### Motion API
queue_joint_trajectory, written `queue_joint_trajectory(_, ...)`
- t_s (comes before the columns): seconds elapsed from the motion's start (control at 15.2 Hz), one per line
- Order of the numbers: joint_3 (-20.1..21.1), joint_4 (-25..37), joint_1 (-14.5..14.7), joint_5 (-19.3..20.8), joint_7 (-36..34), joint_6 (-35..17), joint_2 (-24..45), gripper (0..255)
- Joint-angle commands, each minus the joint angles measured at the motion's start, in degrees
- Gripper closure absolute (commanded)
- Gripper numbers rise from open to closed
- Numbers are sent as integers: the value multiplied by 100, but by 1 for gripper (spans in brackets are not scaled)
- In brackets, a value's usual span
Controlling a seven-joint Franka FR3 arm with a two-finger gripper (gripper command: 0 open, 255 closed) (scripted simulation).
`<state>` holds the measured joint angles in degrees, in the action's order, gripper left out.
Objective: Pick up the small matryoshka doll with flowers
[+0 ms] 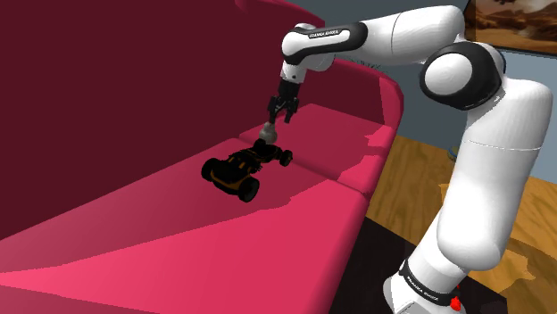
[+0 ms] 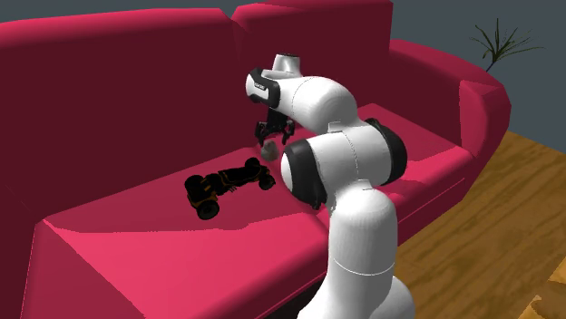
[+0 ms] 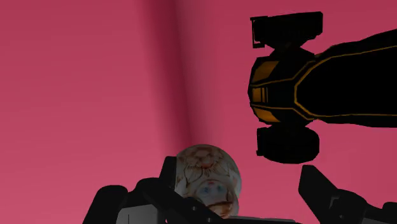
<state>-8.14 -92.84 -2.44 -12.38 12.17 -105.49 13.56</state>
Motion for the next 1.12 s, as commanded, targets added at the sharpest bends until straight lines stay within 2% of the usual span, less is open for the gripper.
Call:
queue_joint_trajectory(0.0,-1,504,-68,-112,89,24,391,0)
queue_joint_trajectory(0.13,13,1152,-147,-221,142,129,847,0)
queue_joint_trajectory(0.2,18,1184,-153,-225,143,135,868,0)
queue_joint_trajectory(0.66,33,690,-134,-269,256,-406,926,0)
queue_joint_trajectory(0.79,32,689,-134,-269,256,-406,925,0)
queue_joint_trajectory(0.86,34,675,-129,-267,252,-413,917,255)
queue_joint_trajectory(1.06,36,667,-124,-268,247,-425,920,255)
